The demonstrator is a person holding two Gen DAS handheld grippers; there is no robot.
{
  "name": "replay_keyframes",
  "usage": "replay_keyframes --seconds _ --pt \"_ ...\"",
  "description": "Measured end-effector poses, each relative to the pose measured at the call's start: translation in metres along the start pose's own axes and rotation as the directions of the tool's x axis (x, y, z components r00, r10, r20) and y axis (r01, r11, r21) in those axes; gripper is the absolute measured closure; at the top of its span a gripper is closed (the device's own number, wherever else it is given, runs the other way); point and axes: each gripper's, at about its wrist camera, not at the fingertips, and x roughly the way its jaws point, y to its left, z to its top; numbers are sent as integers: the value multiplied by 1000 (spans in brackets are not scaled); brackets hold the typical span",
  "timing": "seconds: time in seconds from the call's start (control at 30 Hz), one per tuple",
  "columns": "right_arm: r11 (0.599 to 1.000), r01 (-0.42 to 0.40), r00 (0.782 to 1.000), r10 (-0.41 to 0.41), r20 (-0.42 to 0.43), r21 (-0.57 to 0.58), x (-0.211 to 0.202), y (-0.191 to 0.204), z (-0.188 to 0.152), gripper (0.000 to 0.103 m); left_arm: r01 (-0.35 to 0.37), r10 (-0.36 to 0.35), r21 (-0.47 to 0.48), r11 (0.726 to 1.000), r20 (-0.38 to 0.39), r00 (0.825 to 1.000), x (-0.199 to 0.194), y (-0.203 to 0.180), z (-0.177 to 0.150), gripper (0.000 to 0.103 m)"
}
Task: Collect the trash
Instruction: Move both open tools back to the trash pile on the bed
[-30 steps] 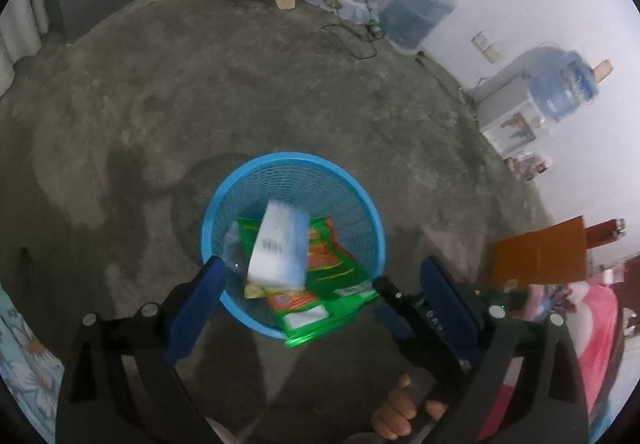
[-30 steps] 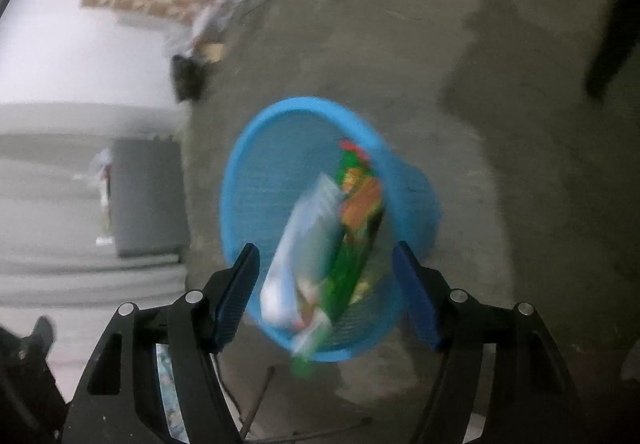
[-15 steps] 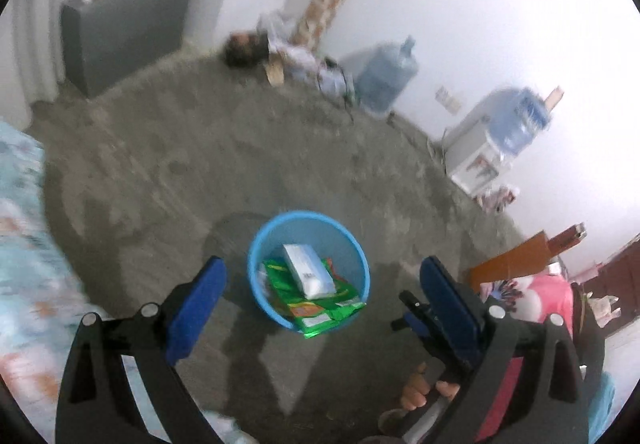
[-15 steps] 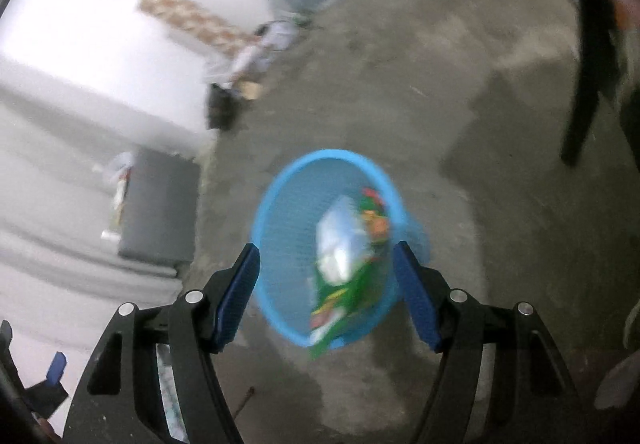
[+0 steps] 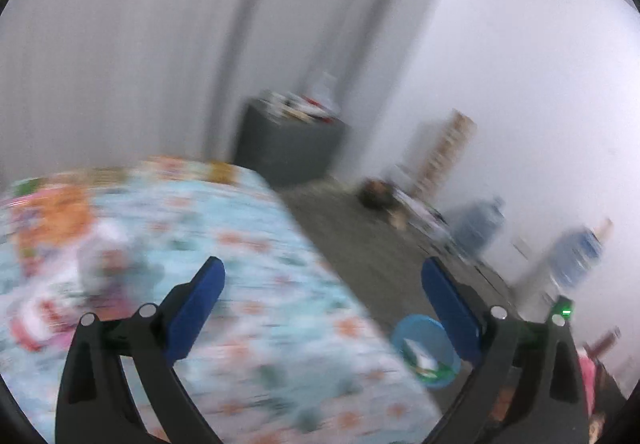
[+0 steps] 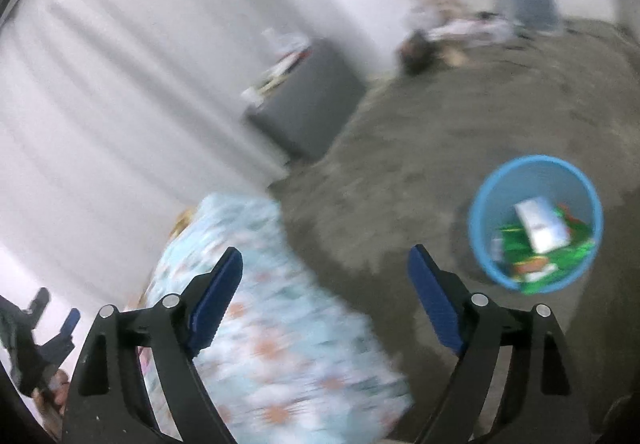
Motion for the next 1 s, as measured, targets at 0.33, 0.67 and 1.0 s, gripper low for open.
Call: replay_keyframes --seconds 0.33,0.67,1.0 --pt "958 -218 947 161 -279 -187 51 141 -43 19 -283 314 -208 936 135 940 -118 141 -24 6" --pt "926 -348 822 225 -523 -149 107 258 -97 19 -331 372 -248 910 138 918 -152 201 -44 6" --pt "921 -388 676 256 -691 -38 185 354 -161 21 -283 315 -304 910 63 947 -135 235 -60 7"
